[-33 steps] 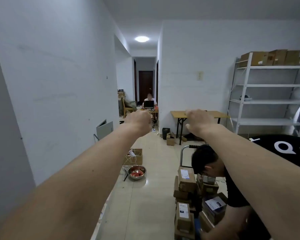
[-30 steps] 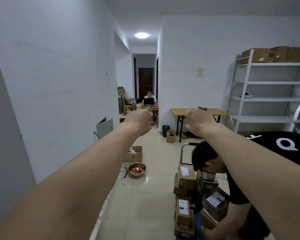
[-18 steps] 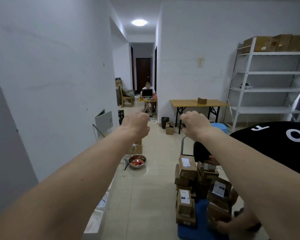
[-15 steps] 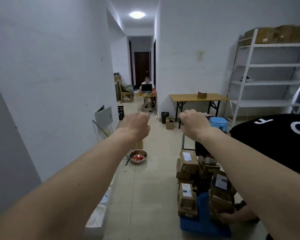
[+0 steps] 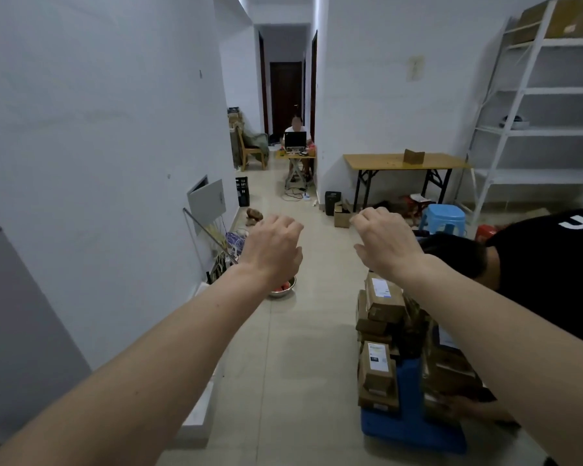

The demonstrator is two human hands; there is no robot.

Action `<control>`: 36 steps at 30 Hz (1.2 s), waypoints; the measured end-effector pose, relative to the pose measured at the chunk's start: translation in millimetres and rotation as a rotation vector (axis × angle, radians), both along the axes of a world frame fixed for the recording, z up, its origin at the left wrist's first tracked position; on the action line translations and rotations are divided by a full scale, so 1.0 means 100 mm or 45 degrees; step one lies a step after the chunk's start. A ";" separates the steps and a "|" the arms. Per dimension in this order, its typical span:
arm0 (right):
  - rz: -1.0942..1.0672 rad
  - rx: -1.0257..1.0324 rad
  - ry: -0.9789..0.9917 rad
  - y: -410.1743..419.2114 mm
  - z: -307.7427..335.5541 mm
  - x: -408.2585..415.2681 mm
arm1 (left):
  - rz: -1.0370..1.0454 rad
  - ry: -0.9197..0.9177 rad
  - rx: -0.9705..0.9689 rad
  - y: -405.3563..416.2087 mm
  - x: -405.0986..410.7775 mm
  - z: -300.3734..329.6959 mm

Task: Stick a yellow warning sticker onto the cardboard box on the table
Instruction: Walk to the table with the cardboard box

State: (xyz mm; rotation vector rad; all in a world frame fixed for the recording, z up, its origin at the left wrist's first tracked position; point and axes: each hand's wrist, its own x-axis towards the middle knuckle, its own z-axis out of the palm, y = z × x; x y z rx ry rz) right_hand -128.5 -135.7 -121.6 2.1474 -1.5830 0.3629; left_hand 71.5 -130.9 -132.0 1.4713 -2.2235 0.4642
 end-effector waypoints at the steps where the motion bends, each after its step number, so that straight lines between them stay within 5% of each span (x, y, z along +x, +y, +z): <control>1: 0.003 0.010 -0.005 -0.15 -0.02 -0.02 | 0.006 -0.010 0.006 -0.14 -0.02 -0.02; 16: -0.003 0.126 -0.044 -2.38 -0.05 -0.33 | 0.096 -0.012 0.154 -2.32 -0.36 -0.13; 36: -0.325 0.379 -0.005 -5.88 -0.05 0.16 | -0.093 -0.166 0.453 -6.41 0.22 -0.16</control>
